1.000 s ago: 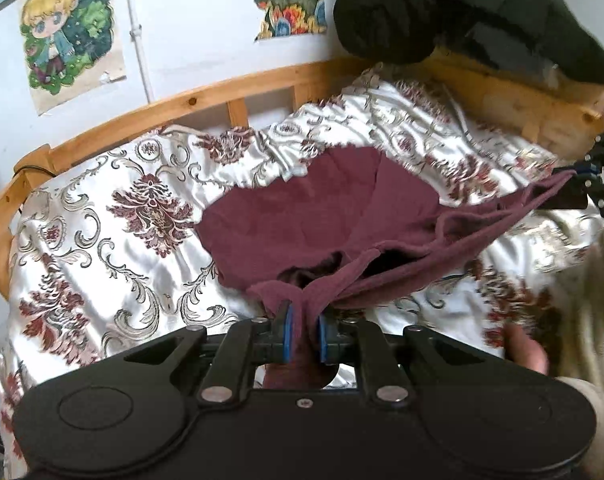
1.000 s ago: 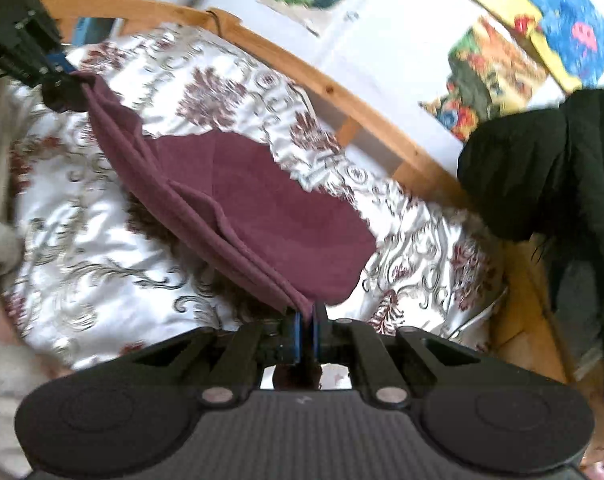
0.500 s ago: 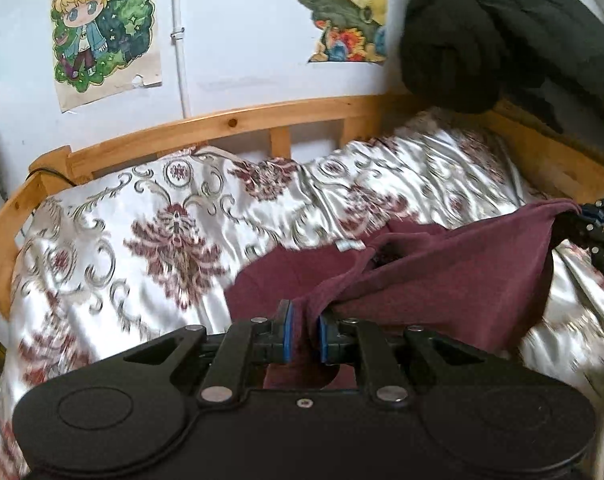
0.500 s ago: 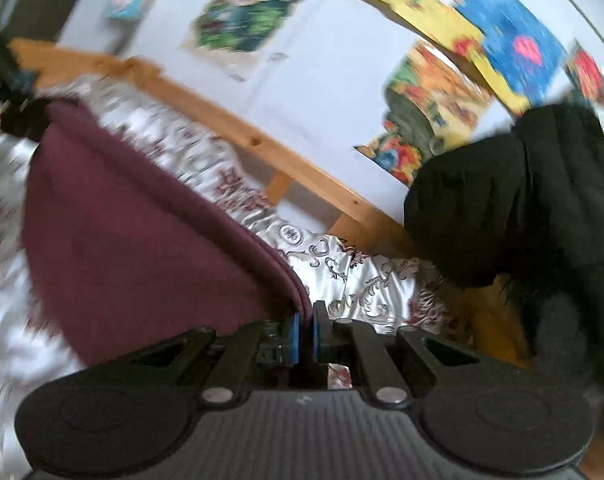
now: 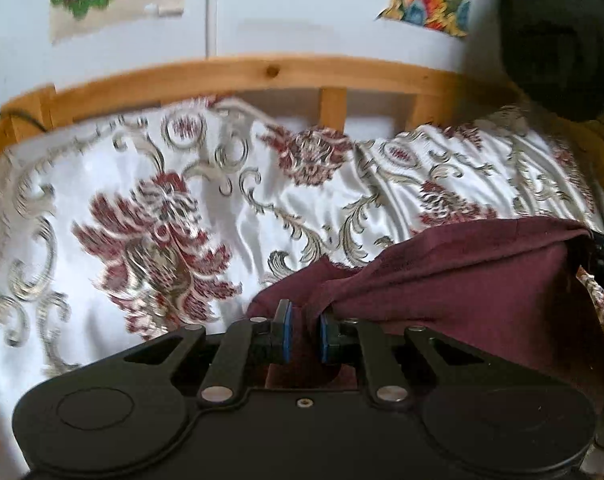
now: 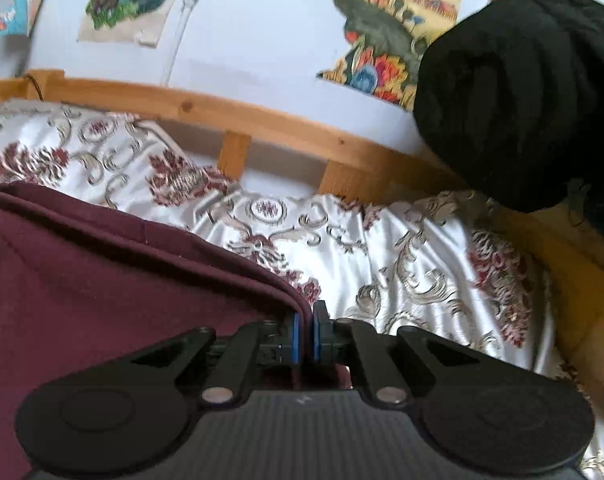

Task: Fold small clothes
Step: 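Release the folded hem onto the sweater and open both grippers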

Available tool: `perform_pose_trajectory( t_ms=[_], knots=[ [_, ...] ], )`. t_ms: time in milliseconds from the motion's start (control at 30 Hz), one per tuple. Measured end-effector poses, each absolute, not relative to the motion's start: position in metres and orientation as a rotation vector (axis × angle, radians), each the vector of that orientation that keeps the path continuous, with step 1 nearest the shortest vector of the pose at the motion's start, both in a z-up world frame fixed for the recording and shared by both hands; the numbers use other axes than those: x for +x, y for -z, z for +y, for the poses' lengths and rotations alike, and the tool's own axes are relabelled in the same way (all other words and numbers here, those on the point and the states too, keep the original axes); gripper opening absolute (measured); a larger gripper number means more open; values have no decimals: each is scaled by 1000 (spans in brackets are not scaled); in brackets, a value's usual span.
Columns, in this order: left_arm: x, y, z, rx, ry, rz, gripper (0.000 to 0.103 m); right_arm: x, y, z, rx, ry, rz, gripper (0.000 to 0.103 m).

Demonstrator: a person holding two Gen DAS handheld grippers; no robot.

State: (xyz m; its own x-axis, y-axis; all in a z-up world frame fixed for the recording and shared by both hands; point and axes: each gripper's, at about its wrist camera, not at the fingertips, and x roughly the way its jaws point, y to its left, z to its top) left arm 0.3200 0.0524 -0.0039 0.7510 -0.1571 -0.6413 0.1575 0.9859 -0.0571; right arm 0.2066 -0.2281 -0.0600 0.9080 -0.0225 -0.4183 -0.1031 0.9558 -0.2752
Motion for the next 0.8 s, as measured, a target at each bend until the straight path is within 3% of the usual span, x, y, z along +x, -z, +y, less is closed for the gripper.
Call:
perform_pose_trajectory(
  t_ms=[200,267,300,333,367,433,600,700,800],
  knots=[
    [337,31,56,-49,173,761,21,222,87,-227,-299,-53,499,8],
    [337,33,58,-71,158,774,39,222,89,-229,-293,-58,510,17],
    [335,31,60,-86,146,776,47,221,89,-231,-283,-59,511,33],
    [333,29,63,-96,130,776,67,220,89,-233,-270,-58,512,51],
    [329,26,66,-103,115,771,84,218,89,-237,-255,-56,509,57],
    [320,20,73,-117,91,750,95,217,88,-245,-211,-61,520,76],
    [297,20,87,-146,112,815,97,212,88,-263,-78,-92,579,94],
    [287,30,82,-129,129,880,92,207,92,-269,-5,-120,634,94],
    [282,40,68,-70,162,922,63,204,98,-272,38,-130,665,88]
  ],
)
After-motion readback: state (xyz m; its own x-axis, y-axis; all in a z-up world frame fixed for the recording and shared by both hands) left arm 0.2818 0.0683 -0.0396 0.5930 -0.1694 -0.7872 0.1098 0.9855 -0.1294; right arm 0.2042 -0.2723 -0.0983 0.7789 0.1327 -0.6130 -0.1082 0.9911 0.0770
